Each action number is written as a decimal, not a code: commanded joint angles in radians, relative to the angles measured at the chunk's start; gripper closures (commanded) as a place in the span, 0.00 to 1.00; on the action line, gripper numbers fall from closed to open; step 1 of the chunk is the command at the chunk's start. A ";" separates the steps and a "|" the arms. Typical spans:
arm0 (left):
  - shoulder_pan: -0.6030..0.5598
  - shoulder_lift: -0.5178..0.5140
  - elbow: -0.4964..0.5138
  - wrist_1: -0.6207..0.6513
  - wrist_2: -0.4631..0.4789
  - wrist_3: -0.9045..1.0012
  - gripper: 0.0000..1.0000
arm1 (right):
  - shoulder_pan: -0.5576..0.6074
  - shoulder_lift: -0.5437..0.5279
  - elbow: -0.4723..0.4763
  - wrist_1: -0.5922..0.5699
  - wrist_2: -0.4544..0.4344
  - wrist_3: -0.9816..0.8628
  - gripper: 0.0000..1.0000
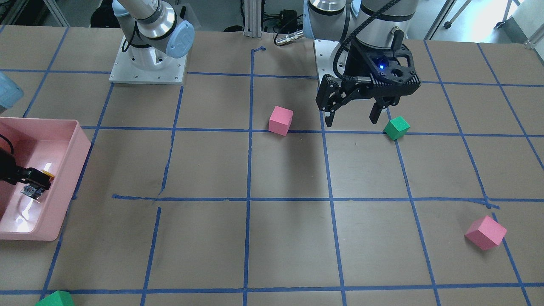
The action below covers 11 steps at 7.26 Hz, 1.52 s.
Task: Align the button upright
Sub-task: 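Lower the right gripper and grasp the yellow button switch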
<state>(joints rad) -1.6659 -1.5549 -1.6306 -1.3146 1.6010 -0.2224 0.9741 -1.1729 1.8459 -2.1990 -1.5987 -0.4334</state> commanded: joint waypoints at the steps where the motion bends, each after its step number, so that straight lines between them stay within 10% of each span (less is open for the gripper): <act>1: 0.000 0.001 0.000 0.000 -0.001 0.000 0.00 | 0.000 0.007 0.009 0.001 -0.024 -0.002 0.00; 2: 0.000 0.001 0.000 0.000 -0.001 0.000 0.00 | 0.000 0.007 0.031 -0.004 -0.041 0.001 0.09; 4: 0.000 0.001 0.000 0.000 -0.001 0.000 0.00 | 0.000 0.007 0.033 -0.001 -0.046 -0.001 0.88; 5: 0.000 -0.001 0.002 0.002 0.000 0.000 0.00 | 0.000 0.006 0.032 0.005 -0.046 0.004 1.00; 11: -0.002 -0.005 0.000 0.003 -0.001 0.000 0.00 | 0.032 -0.116 -0.083 0.193 -0.043 0.013 1.00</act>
<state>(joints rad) -1.6674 -1.5598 -1.6306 -1.3116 1.6008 -0.2224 0.9886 -1.2665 1.8235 -2.0867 -1.6415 -0.4191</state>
